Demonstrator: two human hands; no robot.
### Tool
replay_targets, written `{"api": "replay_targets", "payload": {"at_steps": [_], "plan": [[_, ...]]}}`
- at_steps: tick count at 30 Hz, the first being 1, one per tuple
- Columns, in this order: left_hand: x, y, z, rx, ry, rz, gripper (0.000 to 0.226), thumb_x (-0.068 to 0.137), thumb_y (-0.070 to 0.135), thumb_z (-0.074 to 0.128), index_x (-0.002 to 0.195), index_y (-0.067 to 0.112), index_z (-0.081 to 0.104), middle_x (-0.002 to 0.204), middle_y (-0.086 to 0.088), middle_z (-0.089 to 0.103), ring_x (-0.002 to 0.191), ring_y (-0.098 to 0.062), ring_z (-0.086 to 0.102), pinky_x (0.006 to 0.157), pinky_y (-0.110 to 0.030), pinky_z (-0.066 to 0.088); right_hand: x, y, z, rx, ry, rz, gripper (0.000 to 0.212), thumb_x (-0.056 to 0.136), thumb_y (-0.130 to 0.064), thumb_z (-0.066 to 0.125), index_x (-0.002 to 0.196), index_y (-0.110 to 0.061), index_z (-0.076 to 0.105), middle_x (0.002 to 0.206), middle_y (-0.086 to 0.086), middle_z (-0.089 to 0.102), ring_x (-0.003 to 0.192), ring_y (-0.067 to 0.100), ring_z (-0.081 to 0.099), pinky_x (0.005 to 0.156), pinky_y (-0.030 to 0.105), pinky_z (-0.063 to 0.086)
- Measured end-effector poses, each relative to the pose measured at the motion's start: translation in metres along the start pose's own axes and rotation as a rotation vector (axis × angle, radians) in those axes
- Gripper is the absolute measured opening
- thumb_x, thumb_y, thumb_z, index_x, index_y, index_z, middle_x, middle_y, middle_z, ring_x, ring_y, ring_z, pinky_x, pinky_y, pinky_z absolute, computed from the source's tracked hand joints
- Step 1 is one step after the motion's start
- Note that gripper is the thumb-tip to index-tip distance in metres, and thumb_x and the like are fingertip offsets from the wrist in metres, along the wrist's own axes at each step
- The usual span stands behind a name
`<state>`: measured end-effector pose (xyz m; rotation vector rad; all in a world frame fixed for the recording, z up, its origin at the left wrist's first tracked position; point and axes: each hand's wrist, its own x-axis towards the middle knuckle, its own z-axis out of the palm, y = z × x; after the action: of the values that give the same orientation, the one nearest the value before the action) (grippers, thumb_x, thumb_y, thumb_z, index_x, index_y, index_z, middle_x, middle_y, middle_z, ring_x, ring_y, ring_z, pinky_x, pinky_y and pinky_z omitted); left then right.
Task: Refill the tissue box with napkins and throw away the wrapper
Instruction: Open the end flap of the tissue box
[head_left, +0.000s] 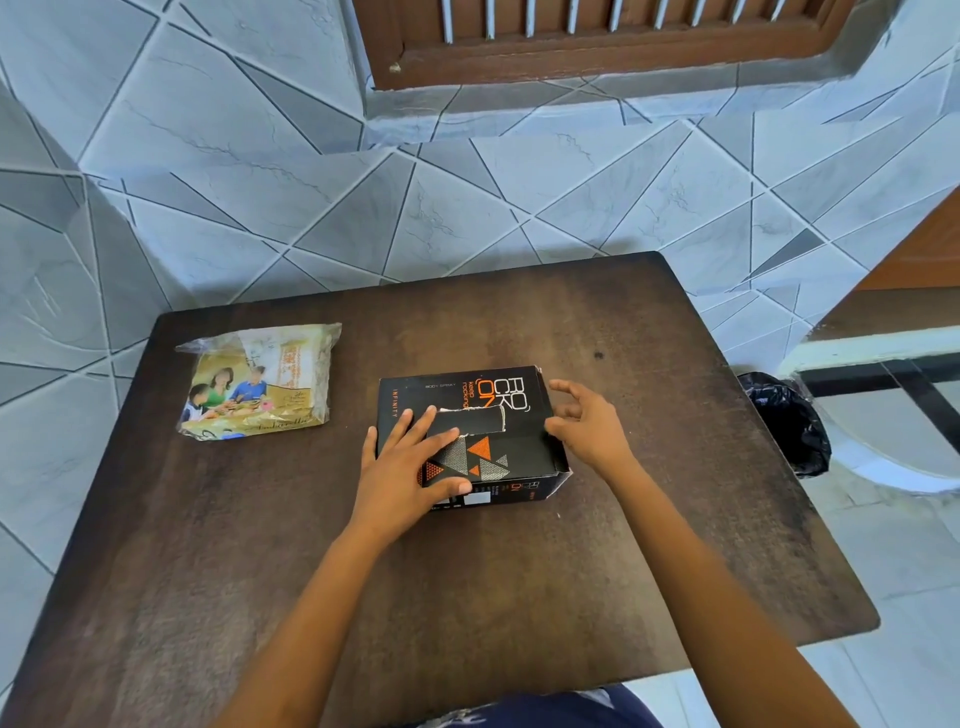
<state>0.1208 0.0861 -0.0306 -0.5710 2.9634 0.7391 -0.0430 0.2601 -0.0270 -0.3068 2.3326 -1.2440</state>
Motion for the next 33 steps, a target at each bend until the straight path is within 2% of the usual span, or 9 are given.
{"api": "replay_targets", "payload": {"at_steps": [6, 9, 11, 13, 17, 23, 26, 30, 33], "plan": [[0.000, 0.000, 0.000, 0.014, 0.000, -0.009, 0.111, 0.044, 0.098, 0.008, 0.136, 0.043, 0.035, 0.156, 0.013, 0.013, 0.145, -0.010, 0.000, 0.115, -0.045, -0.012, -0.003, 0.017, -0.006, -0.170, 0.147, -0.081, 0.050, 0.085, -0.005, 0.040, 0.128, -0.028, 0.052, 0.092, 0.013, 0.067, 0.065, 0.017, 0.052, 0.055, 0.025, 0.041], [0.000, 0.001, 0.001, 0.008, 0.005, -0.008, 0.111, 0.044, 0.098, 0.007, 0.136, 0.043, 0.036, 0.156, 0.013, 0.013, 0.145, -0.009, 0.001, 0.115, -0.044, -0.012, -0.005, 0.027, -0.005, -0.278, 0.076, -0.121, 0.045, 0.094, -0.025, 0.040, 0.138, -0.028, 0.038, 0.127, 0.006, 0.059, 0.102, 0.021, 0.059, 0.084, 0.034, 0.048], [0.001, 0.001, 0.001, 0.010, 0.011, -0.011, 0.109, 0.045, 0.097, 0.008, 0.136, 0.043, 0.035, 0.156, 0.013, 0.013, 0.145, -0.010, 0.001, 0.115, -0.044, -0.012, -0.003, 0.033, -0.004, -0.420, 0.062, -0.129, 0.050, 0.095, -0.027, 0.039, 0.143, -0.026, 0.025, 0.149, 0.001, 0.035, 0.130, 0.023, 0.043, 0.100, 0.043, 0.043], [0.001, 0.000, 0.002, 0.010, 0.015, -0.013, 0.109, 0.046, 0.097, 0.008, 0.137, 0.044, 0.035, 0.156, 0.013, 0.012, 0.145, -0.010, 0.001, 0.115, -0.044, -0.011, 0.002, 0.042, -0.007, -0.561, 0.081, -0.040, 0.054, 0.095, -0.018, 0.038, 0.145, -0.024, 0.018, 0.155, -0.001, 0.021, 0.137, 0.023, 0.032, 0.105, 0.043, 0.041], [0.002, 0.001, 0.001, 0.025, 0.017, -0.023, 0.110, 0.045, 0.097, 0.005, 0.137, 0.043, 0.033, 0.157, 0.013, 0.011, 0.145, -0.010, 0.000, 0.115, -0.044, -0.011, 0.010, 0.061, -0.020, -0.686, -0.006, 0.105, 0.059, 0.094, -0.011, 0.042, 0.145, -0.022, 0.015, 0.156, -0.001, 0.015, 0.142, 0.021, 0.023, 0.109, 0.040, 0.038], [0.006, 0.003, -0.001, 0.026, 0.019, -0.016, 0.113, 0.044, 0.097, 0.004, 0.138, 0.043, 0.033, 0.157, 0.012, 0.012, 0.145, -0.011, 0.000, 0.115, -0.044, -0.012, 0.011, 0.055, -0.018, -0.712, 0.029, 0.035, 0.055, 0.096, -0.021, 0.038, 0.146, -0.017, 0.015, 0.157, 0.004, 0.012, 0.144, 0.023, 0.016, 0.116, 0.039, 0.022], [0.012, 0.003, -0.004, 0.010, 0.020, -0.005, 0.111, 0.046, 0.097, 0.007, 0.138, 0.041, 0.035, 0.157, 0.010, 0.012, 0.146, -0.012, 0.002, 0.115, -0.044, -0.011, 0.007, 0.038, -0.009, -0.516, 0.115, -0.117, 0.052, 0.098, -0.029, 0.033, 0.145, -0.013, 0.019, 0.156, 0.005, 0.018, 0.144, 0.021, 0.015, 0.116, 0.035, 0.016], [0.018, 0.007, 0.001, -0.113, 0.246, -0.058, 0.073, 0.070, 0.062, 0.062, 0.133, 0.028, 0.048, 0.156, -0.003, 0.017, 0.144, -0.024, 0.014, 0.116, -0.047, 0.010, -0.007, 0.007, 0.007, -0.139, 0.029, -0.288, 0.053, 0.095, -0.034, 0.040, 0.143, -0.018, 0.027, 0.148, 0.003, 0.037, 0.136, 0.020, 0.034, 0.109, 0.033, 0.030], [0.020, 0.004, 0.006, -0.116, 0.403, -0.180, 0.053, 0.076, 0.037, 0.071, 0.126, 0.023, 0.056, 0.153, -0.011, 0.026, 0.141, -0.031, 0.021, 0.113, -0.049, 0.029, -0.007, 0.005, 0.013, -0.226, -0.101, -0.400, 0.067, 0.089, -0.037, 0.051, 0.145, -0.020, 0.018, 0.152, -0.004, 0.025, 0.139, 0.009, 0.023, 0.110, 0.026, 0.021]]}}
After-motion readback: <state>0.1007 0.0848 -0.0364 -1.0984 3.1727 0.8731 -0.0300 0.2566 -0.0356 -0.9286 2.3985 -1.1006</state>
